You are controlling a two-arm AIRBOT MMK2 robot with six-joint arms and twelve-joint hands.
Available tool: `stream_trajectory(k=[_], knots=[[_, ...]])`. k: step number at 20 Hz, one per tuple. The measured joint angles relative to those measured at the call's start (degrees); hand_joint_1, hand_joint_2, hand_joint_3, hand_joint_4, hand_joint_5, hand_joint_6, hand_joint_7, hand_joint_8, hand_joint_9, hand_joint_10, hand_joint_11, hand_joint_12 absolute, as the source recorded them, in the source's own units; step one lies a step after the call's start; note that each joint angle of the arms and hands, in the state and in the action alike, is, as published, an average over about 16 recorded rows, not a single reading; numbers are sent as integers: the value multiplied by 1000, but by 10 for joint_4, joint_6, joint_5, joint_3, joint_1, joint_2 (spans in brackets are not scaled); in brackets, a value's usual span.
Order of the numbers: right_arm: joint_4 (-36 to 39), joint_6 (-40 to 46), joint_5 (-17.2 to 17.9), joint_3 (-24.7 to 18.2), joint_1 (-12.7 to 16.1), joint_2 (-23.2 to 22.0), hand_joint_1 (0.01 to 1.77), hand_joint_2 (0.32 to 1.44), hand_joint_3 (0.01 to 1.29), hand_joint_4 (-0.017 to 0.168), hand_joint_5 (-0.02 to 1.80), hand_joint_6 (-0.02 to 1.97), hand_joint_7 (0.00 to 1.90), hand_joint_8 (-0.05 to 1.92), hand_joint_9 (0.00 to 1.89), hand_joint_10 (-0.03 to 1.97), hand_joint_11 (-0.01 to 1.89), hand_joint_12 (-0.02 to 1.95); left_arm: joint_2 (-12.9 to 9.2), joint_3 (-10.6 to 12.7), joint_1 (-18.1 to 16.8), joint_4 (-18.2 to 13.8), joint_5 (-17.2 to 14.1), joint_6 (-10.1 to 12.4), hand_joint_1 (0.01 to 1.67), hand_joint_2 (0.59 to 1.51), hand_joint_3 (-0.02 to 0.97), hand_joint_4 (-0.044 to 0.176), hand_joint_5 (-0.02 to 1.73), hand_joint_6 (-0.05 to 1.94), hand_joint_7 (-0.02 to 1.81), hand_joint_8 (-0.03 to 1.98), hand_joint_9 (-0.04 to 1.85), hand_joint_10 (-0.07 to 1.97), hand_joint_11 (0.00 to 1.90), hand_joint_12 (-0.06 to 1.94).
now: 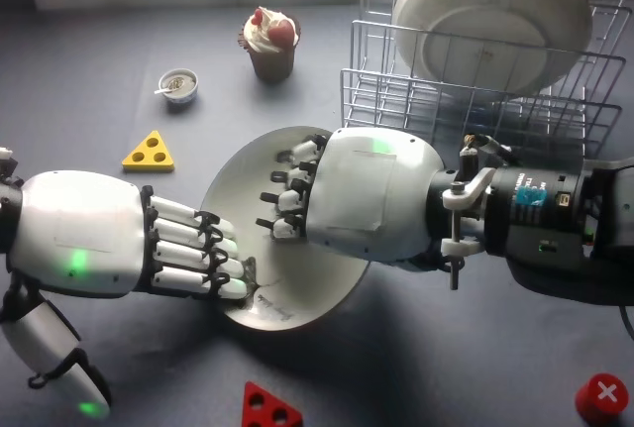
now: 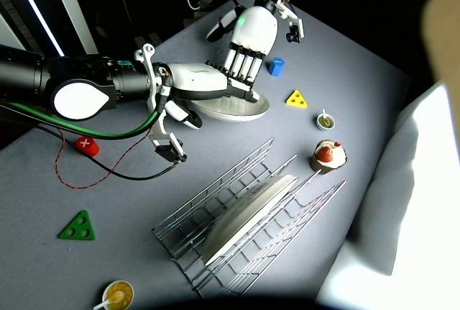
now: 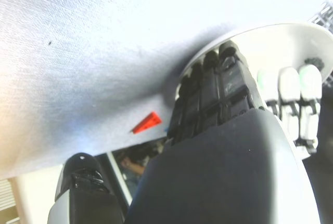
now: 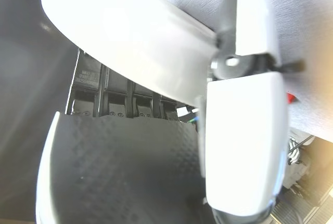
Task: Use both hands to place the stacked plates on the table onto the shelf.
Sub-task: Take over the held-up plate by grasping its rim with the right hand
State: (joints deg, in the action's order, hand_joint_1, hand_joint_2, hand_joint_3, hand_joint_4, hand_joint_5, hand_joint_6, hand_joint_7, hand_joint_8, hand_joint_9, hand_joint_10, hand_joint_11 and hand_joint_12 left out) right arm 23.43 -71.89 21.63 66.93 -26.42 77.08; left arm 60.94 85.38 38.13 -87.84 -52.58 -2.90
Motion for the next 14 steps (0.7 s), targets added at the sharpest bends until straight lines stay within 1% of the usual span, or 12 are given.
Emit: stream_trajectory(k=[5, 8, 10, 12, 14], knots=[[-11, 0, 6, -16, 2, -13, 1366, 916, 14, -5, 722, 324, 793, 247, 808, 379, 786, 884, -1, 3, -8, 15, -6, 1, 87, 935, -1, -9, 67, -32, 113, -11, 135, -1, 157, -10], [-28, 0, 7, -36, 2, -31, 1396, 918, 14, -8, 800, 418, 915, 315, 951, 491, 926, 1104, -3, 7, -19, 35, -11, 1, 87, 933, -1, -7, 76, -20, 121, -8, 142, 4, 165, -4], [-42, 0, 5, -55, 2, -48, 1403, 916, 13, -10, 830, 483, 965, 364, 1009, 561, 983, 1233, -6, 11, -26, 51, -15, 0, 87, 934, -1, -5, 82, -13, 126, -6, 145, 7, 170, -1], [-61, 0, -1, -77, 4, -68, 1404, 913, 13, -10, 844, 531, 993, 389, 1039, 593, 1008, 1311, -10, 16, -35, 66, -20, -1, 91, 933, -1, -4, 90, -7, 128, -5, 144, 9, 171, 2], [-85, 3, -9, -104, 9, -93, 1406, 912, 13, -9, 860, 570, 1019, 404, 1068, 595, 1019, 1300, -16, 21, -44, 83, -26, -2, 94, 933, 0, -2, 97, -2, 130, -3, 142, 10, 173, 5]])
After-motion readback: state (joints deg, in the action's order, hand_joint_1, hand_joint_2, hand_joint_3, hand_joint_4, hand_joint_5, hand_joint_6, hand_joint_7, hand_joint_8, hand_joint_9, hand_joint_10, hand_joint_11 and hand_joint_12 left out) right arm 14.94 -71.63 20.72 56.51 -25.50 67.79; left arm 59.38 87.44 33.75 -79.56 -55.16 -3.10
